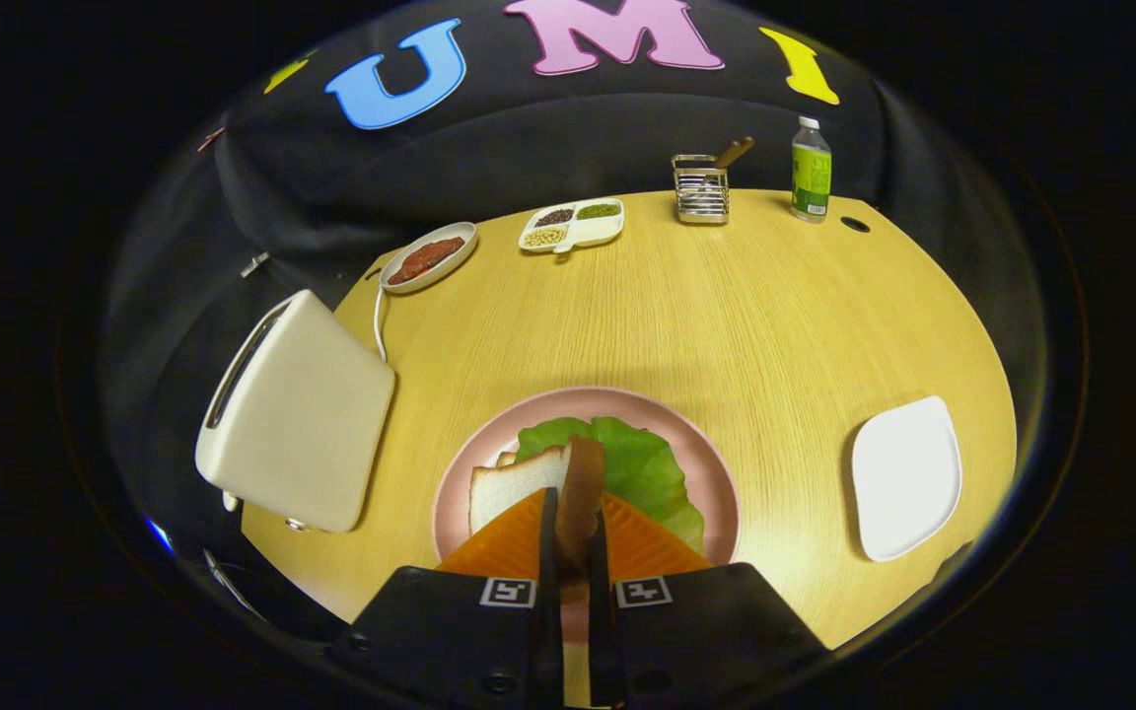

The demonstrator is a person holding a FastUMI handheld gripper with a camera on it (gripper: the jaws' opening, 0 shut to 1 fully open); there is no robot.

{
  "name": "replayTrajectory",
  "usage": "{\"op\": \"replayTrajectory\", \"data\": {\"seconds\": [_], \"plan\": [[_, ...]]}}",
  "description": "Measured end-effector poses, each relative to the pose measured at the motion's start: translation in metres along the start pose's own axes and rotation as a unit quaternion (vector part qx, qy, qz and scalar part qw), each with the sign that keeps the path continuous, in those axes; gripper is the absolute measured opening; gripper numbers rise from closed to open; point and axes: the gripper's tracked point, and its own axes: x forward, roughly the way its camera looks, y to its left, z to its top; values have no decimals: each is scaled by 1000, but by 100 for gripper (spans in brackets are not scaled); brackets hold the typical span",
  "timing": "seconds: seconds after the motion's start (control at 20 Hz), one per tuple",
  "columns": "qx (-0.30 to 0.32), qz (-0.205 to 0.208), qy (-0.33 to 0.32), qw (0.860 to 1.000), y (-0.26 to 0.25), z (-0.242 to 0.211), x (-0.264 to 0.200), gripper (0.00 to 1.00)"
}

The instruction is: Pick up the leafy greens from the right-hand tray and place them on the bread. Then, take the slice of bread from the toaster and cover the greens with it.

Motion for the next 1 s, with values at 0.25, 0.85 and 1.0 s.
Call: {"op": "replayTrajectory", "data": {"seconds": [0.25, 0.85, 1.0], "plan": [[-90, -24, -6, 996, -11, -6, 9, 15], [-98, -52, -9, 994, -35, -2, 18, 64], [-117, -68, -16, 991, -40, 2, 16, 68]]}}
